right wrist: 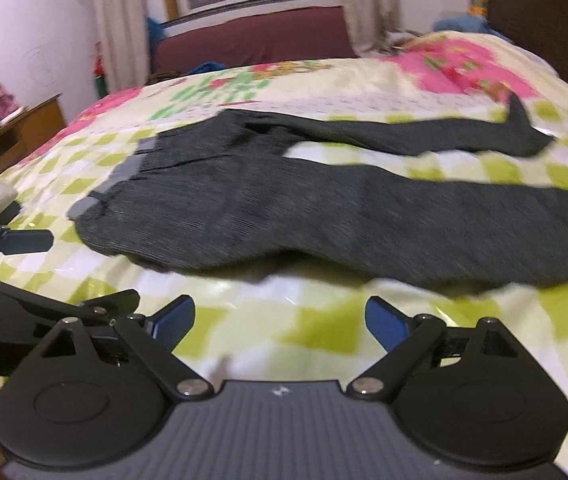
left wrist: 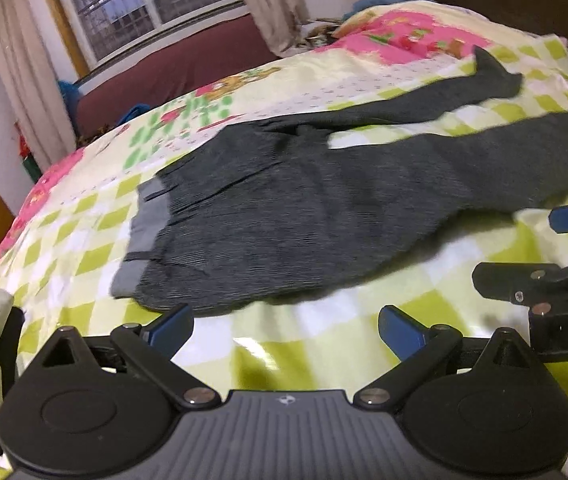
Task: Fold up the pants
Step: 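Move both tools toward the trousers' waistband and lower them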
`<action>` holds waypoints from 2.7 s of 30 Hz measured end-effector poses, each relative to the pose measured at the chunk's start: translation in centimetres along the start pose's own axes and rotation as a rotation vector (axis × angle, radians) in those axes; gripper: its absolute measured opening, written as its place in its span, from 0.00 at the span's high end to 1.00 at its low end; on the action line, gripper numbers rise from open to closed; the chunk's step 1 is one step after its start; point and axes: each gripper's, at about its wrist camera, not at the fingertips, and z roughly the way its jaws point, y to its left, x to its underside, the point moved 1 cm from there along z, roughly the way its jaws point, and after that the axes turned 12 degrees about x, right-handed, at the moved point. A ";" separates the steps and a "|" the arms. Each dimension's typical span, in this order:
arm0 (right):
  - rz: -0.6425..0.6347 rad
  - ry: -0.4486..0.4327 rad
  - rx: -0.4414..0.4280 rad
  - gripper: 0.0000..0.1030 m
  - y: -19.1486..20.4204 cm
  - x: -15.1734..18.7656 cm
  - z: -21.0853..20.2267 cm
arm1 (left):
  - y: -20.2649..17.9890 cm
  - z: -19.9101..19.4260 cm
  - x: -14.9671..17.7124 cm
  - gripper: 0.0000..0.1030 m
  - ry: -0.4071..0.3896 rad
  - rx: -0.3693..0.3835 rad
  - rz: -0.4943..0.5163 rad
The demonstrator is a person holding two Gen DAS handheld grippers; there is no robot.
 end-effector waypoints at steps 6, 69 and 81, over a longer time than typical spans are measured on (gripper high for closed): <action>-0.148 -0.026 -0.053 0.11 4.6 -2.0 3.3 | 6.4 1.9 0.0 0.00 0.013 -0.027 -0.125; -0.437 -0.099 -0.066 0.87 12.9 -1.9 8.9 | 21.6 8.4 2.1 0.69 -0.174 0.185 -0.789; -0.536 -0.069 -0.302 0.86 18.0 1.6 3.8 | 24.4 0.4 9.1 0.70 -0.209 0.076 -0.875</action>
